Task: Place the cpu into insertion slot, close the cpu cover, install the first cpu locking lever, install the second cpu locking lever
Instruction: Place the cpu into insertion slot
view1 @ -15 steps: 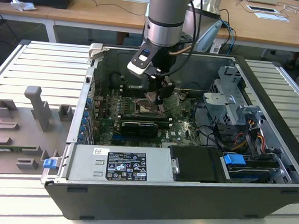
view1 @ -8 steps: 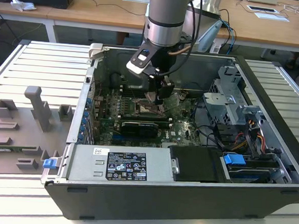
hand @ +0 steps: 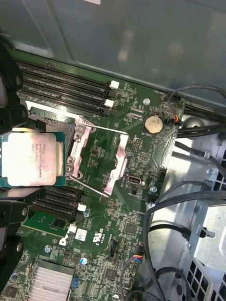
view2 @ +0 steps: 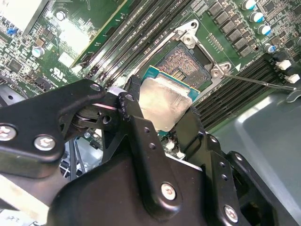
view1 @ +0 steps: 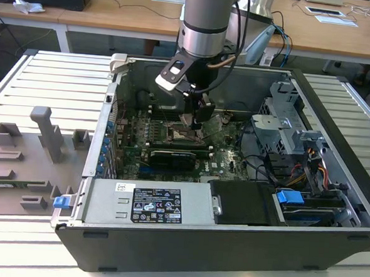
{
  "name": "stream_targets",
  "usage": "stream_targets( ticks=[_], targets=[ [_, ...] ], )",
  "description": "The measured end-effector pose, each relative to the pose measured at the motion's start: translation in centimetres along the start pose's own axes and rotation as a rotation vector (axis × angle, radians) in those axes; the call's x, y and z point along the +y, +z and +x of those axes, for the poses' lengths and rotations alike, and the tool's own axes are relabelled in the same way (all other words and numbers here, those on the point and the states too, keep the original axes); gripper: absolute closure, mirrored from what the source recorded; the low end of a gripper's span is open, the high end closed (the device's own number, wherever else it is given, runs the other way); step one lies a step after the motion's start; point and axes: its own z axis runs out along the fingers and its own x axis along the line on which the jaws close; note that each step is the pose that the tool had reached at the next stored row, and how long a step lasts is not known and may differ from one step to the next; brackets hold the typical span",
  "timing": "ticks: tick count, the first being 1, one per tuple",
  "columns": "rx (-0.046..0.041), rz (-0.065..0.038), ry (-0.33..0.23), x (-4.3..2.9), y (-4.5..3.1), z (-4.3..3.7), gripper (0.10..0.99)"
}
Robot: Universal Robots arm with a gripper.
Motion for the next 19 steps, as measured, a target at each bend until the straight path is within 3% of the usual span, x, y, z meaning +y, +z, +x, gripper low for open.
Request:
stream_targets(
  ticks=[19],
  targets=[
    [-0.0105, 0.004, 0.100, 0.00, 0.00, 0.00, 0.545]
  ],
)
